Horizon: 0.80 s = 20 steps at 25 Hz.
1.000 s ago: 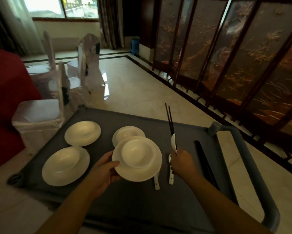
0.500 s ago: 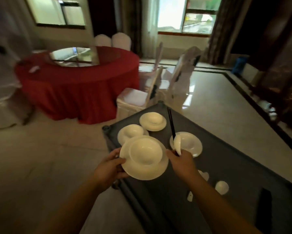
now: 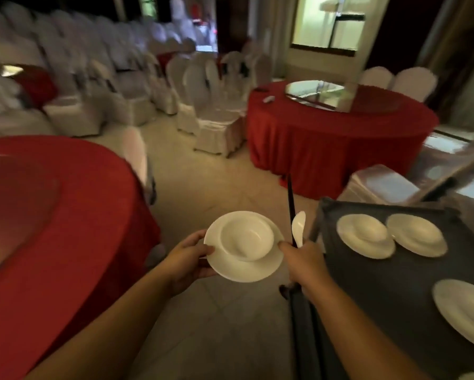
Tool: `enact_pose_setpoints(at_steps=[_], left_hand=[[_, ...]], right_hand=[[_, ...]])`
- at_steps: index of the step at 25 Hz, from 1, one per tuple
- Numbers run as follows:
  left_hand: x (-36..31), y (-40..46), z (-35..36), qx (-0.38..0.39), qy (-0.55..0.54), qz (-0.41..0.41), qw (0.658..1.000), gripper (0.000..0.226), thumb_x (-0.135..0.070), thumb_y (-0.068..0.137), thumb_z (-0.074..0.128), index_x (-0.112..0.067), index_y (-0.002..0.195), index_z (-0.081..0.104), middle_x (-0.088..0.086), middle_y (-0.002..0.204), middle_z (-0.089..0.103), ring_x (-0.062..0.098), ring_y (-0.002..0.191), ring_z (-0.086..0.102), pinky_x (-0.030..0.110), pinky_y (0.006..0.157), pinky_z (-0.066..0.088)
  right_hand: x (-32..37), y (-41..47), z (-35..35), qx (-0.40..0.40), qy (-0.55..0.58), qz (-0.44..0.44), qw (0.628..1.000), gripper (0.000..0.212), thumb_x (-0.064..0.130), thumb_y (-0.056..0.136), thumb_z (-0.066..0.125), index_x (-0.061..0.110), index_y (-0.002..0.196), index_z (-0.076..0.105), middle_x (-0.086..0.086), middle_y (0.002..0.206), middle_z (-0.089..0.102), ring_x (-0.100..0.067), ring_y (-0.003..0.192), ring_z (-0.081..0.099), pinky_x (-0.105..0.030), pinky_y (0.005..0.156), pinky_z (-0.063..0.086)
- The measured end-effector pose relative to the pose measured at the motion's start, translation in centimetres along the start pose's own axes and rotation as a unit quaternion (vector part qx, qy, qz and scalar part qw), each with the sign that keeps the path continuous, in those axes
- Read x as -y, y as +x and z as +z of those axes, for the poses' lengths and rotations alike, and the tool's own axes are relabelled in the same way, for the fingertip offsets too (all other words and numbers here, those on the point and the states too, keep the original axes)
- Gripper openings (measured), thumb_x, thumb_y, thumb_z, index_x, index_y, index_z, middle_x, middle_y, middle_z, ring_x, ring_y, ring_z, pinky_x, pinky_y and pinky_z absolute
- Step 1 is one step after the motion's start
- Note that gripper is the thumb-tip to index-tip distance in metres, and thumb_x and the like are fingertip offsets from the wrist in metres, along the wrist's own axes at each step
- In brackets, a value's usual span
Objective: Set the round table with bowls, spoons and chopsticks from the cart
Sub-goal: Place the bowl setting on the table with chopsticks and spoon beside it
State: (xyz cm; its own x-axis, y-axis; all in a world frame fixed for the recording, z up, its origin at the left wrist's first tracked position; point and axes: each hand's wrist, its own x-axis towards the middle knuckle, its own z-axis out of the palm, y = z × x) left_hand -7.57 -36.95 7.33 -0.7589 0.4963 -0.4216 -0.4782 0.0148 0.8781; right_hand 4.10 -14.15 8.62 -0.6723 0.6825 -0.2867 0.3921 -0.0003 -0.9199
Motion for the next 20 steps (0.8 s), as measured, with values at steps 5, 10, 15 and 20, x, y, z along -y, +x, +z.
enact_pose_setpoints(at_steps=[5,10,15,20], left_hand=[[-1.9,-6.5,-9.1,-0.093,-0.025,0.036,0.995,0.036,0.003,0.095,0.052,-0.017,0.123,0.063,0.007,0.096,0.074,0.019,0.074,0.075,0.033,0.052,0.061],[-2.8,-14.7,-18.8,-0.183,-0.035,0.052,0.981,0.036,0.002,0.096,0.052,-0.018,0.124,0.062,0.011,0.102,0.070,0.023,0.079,0.073,0.034,0.054,0.062],[-1.6,-24.1,-30.8,-0.238,-0.035,0.051,0.969,0.038,0.001,0.097,0.054,-0.017,0.129,0.059,0.017,0.109,0.069,0.029,0.080,0.075,0.041,0.064,0.065],[0.4,-33.8,-43.7,-0.252,-0.025,0.030,0.967,0.033,-0.002,0.098,0.056,-0.016,0.128,0.059,0.022,0.111,0.069,0.034,0.080,0.075,0.041,0.064,0.064]], right_hand=[[3.3,-2.9,9.3,0.112,-0.051,-0.052,0.991,0.013,0.025,0.087,0.066,0.020,0.079,0.058,-0.004,0.065,0.057,-0.019,0.054,0.053,-0.026,0.045,0.040],[6.0,-8.5,19.7,0.211,-0.076,-0.075,0.972,0.011,0.023,0.090,0.064,0.012,0.092,0.064,-0.004,0.062,0.052,-0.018,0.050,0.046,-0.029,0.047,0.037],[6.2,-17.6,31.1,0.278,-0.117,-0.084,0.950,0.011,0.021,0.090,0.065,0.012,0.088,0.062,0.000,0.057,0.048,-0.014,0.045,0.043,-0.023,0.038,0.036],[5.0,-27.7,42.6,0.296,-0.122,-0.099,0.942,0.008,0.018,0.084,0.067,0.011,0.083,0.065,0.004,0.048,0.046,-0.006,0.030,0.038,-0.021,0.034,0.031]])
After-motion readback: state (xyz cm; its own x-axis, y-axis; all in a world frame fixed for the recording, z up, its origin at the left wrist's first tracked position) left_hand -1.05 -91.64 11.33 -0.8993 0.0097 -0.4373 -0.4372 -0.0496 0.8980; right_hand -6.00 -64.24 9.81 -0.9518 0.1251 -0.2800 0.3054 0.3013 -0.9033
